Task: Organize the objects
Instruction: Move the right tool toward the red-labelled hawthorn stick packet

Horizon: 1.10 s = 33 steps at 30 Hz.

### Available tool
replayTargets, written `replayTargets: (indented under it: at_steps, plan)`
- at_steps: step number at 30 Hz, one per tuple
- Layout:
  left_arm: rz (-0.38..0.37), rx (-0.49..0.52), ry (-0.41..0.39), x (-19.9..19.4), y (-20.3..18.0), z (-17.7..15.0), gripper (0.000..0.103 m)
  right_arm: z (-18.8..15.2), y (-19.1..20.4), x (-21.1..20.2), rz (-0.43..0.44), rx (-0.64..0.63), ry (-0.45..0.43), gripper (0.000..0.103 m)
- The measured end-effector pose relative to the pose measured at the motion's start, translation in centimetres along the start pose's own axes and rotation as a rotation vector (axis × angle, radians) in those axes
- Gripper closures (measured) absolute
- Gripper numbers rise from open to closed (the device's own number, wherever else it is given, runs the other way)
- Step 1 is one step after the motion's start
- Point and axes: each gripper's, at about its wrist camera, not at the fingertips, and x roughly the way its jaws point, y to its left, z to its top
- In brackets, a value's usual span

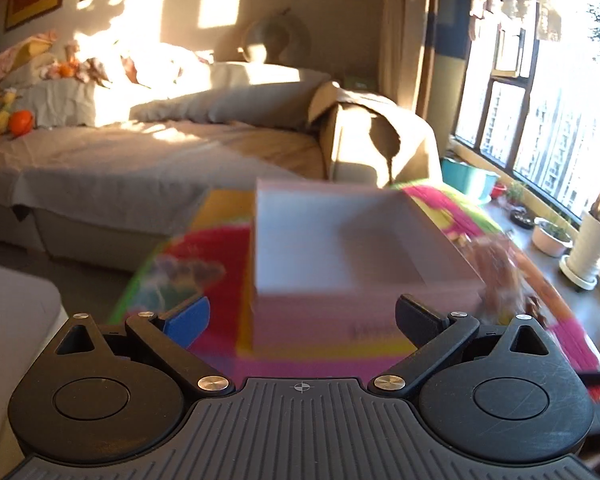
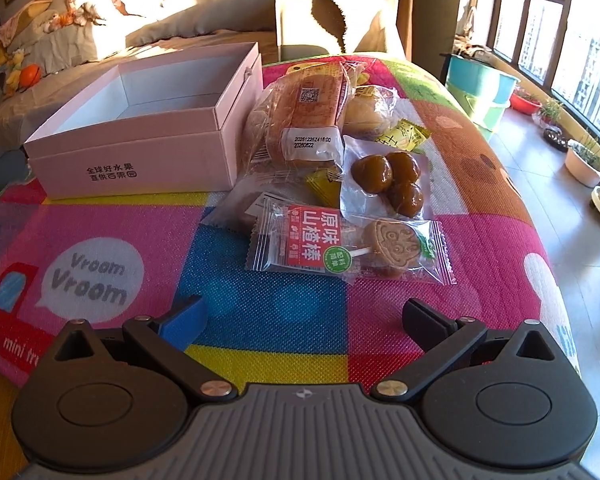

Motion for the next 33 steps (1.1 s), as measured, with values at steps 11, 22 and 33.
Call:
replayTargets:
  at_steps: [11, 22, 33]
  plan:
    - [0.043, 0.023, 0.153, 9.3, 1.4, 2.8, 0.02, -0.1, -1.4, -4.2, 0.088, -0.038, -0.092, 0.0]
    - [0.045, 0.06, 0.178, 10.1, 3.1, 1.5, 0.092, 1.7, -3.5, -3.1, 0.008, -0.016, -0.131, 0.0]
    - [0.026, 0.064, 0.165, 8.8, 4.1, 1.6, 0.092, 3.7, -4.8, 1.3, 0.007, 0.02, -0.081, 0.0]
